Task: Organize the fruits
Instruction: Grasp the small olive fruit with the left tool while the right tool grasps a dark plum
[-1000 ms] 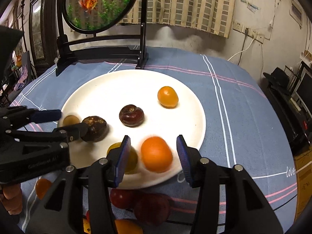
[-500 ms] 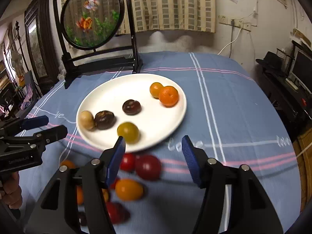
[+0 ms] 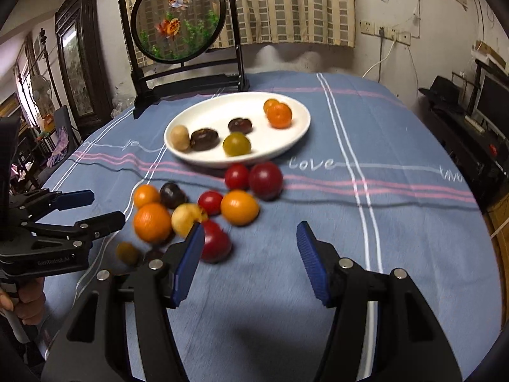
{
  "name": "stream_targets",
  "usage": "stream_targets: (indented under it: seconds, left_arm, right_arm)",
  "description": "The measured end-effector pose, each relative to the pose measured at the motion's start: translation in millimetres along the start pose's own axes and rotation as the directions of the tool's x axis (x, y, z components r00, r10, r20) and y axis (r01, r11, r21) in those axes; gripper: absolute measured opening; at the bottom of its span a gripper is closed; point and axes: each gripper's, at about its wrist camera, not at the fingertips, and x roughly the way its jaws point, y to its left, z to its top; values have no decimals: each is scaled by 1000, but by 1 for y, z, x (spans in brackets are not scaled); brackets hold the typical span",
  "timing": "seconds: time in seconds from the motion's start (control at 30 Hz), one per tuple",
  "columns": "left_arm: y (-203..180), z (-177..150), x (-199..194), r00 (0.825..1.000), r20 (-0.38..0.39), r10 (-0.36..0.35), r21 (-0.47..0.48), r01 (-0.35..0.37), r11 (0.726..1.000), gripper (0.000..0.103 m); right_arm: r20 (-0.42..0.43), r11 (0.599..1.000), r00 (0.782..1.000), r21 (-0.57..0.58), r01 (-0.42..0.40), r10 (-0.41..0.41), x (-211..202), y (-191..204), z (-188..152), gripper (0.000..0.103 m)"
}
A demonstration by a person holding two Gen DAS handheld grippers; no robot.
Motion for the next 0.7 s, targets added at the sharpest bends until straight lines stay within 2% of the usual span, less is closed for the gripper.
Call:
stream_targets:
  seconds: [0.43, 0.5, 0.57, 0.63, 0.7]
  left_arm:
    - [-4, -24, 18, 997, -74, -21, 20, 23, 1000, 76]
    - [-3, -27, 24, 996, -91, -26, 21, 28, 999, 71]
    - [-2, -28, 29, 994, -108, -35, 20, 37, 999, 60]
    - [-2, -27, 33, 993, -107, -42, 24, 45, 999, 57]
    - [-4, -26, 34, 995, -92, -48, 46, 52, 998, 42]
  right_arm:
    - [-23, 1000, 999, 8, -24, 25, -4, 6, -23, 60]
    - [-28, 1000, 999, 10, -29, 29, -3, 6, -23, 60]
    - [-29, 999, 999, 7, -34, 35, -3, 7, -24, 60]
    - [-37, 999, 999, 1, -39, 39, -3, 8, -25, 60]
    - [-41, 999, 998, -7, -42, 42, -3, 10, -26, 60]
